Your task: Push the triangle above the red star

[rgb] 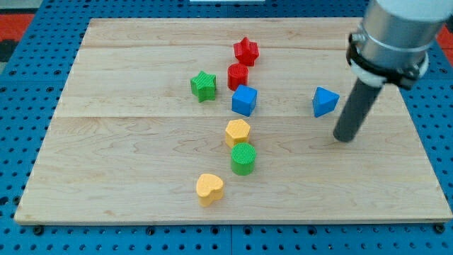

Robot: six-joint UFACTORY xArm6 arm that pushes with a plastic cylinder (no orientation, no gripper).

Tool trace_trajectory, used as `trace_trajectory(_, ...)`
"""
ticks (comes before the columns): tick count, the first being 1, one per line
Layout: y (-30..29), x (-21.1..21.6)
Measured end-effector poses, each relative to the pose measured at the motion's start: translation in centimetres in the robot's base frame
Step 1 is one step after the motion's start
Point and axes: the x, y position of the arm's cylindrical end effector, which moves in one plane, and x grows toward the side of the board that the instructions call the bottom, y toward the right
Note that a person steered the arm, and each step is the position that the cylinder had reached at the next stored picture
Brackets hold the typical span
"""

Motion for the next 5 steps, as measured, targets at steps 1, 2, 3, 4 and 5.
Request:
trace_trajectory(1,-0.8,-3.7)
trace_trajectory(2,-1.4,-8.5)
trace_trajectory(3,-3.2,-13.4)
trace_trajectory(4,-3.1,-15.8)
trace_trajectory(5,-2.9,-17.7)
